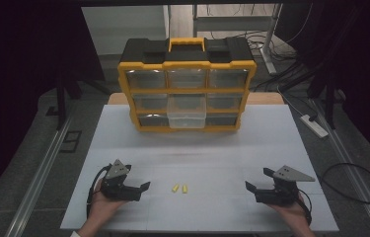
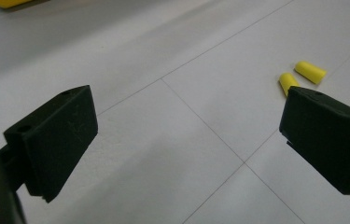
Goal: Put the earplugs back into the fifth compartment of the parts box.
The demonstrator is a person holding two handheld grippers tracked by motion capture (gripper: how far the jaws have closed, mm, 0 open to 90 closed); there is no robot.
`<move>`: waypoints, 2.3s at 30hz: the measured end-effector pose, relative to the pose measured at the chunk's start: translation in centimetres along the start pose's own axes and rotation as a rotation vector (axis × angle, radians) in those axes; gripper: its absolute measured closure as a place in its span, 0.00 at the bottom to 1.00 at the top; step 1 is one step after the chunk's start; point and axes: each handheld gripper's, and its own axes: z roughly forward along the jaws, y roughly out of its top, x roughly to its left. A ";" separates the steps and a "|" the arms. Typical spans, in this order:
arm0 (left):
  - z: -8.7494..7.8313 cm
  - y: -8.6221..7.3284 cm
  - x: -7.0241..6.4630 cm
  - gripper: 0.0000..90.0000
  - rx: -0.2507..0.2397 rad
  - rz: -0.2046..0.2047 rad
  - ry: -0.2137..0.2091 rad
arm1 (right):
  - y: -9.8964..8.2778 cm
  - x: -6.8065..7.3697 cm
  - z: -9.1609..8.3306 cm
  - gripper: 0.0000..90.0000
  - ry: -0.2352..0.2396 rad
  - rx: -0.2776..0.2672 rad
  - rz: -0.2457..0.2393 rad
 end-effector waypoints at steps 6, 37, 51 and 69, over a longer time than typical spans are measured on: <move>0.0 0.0 0.1 0.05 -0.004 -0.017 -0.001 | 0.0 -0.1 0.4 0.14 0.001 0.009 -0.007; -0.5 0.1 -0.1 0.06 -0.017 -0.001 -0.017 | 0.1 0.2 0.6 0.16 0.013 0.017 -0.032; -1.1 1.9 -1.1 0.07 -0.029 0.042 -0.044 | 0.1 0.2 0.7 0.16 0.017 0.017 -0.037; 1.2 5.3 -3.0 0.09 0.044 0.113 -0.121 | 0.1 0.3 0.8 0.17 0.016 0.018 -0.051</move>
